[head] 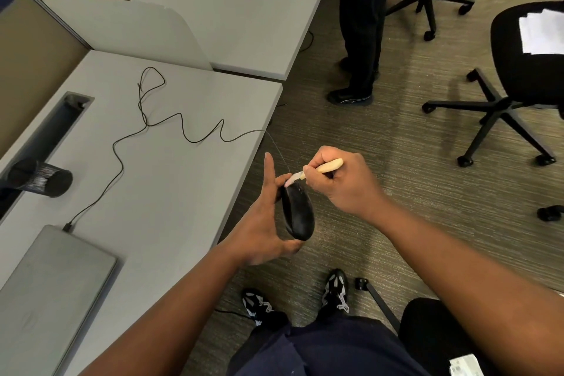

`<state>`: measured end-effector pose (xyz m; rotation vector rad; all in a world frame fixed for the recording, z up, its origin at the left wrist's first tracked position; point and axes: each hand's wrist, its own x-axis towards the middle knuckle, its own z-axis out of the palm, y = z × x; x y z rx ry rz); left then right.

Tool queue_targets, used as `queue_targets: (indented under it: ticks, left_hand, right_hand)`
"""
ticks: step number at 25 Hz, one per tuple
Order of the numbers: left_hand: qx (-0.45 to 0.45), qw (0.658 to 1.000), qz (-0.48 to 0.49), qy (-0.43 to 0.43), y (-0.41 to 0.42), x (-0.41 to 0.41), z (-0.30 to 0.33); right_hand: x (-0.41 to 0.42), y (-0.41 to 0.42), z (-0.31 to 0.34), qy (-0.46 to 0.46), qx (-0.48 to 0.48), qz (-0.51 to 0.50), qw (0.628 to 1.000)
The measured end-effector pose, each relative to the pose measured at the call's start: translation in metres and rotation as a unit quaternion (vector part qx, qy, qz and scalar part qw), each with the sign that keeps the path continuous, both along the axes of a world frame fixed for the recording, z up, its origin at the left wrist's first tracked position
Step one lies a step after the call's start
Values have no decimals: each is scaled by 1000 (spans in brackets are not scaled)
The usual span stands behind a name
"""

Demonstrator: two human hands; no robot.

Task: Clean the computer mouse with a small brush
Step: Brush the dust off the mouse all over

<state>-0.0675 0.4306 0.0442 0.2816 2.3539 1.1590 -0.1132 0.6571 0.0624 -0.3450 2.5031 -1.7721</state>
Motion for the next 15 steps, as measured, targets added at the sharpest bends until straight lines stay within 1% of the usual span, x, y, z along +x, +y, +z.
queue_targets:
  ticks: [5, 9, 10, 12, 15]
  left_hand:
    - [5, 1000, 14, 0, 0, -2, 0]
    - [3, 1000, 10, 5, 1, -3, 1]
    - [2, 1000, 10, 8, 1, -3, 1]
    - [3, 1000, 14, 8, 2, -3, 2]
    - [3, 1000, 16, 10, 1, -3, 3]
  right_hand:
    - [2, -3, -5, 30, 22, -16, 999]
    - [-2, 1, -9, 35, 67, -40, 996]
    - [-3, 4, -9, 31, 65, -54, 996]
    - [-6, 10, -7, 9, 26, -75, 997]
    - [-6, 14, -3, -21, -12, -84, 996]
